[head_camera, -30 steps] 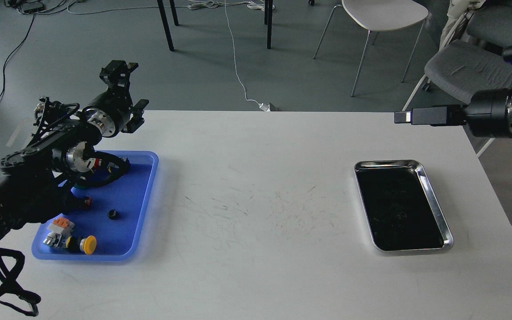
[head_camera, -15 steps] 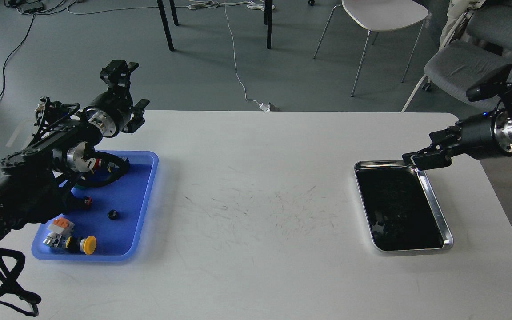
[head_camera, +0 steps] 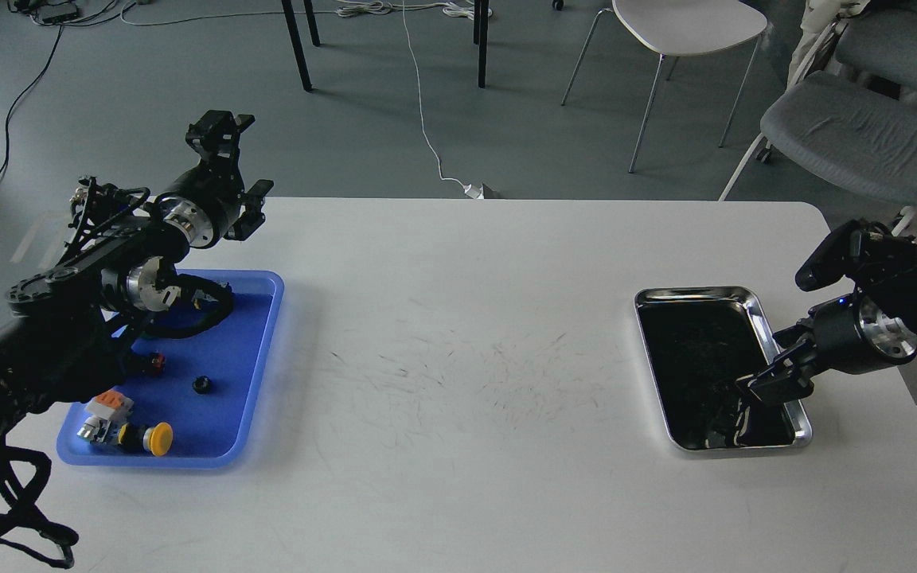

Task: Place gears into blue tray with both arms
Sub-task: 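Grasp the small black part in the metal tray with the right gripper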

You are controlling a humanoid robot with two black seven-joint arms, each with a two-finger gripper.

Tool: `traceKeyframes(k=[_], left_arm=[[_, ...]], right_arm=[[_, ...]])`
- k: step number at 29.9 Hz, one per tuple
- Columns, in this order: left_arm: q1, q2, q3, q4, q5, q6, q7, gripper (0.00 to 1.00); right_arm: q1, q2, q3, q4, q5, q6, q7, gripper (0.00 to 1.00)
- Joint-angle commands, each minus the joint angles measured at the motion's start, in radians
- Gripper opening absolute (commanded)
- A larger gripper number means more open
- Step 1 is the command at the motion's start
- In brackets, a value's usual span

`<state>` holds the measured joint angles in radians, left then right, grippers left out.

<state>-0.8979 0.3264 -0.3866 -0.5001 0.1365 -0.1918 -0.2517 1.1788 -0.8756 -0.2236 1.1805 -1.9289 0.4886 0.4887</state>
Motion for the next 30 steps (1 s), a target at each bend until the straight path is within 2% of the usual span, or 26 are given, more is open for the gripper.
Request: traceKeyframes(k=[1,16,25,30], left_arm=[[0.0,0.0,0.0,0.0,0.0,0.0,-0.006,0.99],[0.004,0.005,0.0,0.0,0.0,-0.001,-0.009,0.99],[0.005,0.008,0.0,0.002,0.0,-0.001,-0.009,0.99],[0.005,0.008,0.0,0.0,0.0,-0.001,-0.009,0.99]], right_arm=[[-0.018,0.046,-0.023,-0.068,-0.001,0.0,0.0,0.85],[-0.019,0.122,-0.026,-0.071,-0.001,0.0,0.0,0.77],[-0.022,0.136,-0.028,-0.076,-0.001,0.0,0.0,0.65],[-0.041,0.155,-0.029,-0.102,-0.001,0.0,0.0,0.63]])
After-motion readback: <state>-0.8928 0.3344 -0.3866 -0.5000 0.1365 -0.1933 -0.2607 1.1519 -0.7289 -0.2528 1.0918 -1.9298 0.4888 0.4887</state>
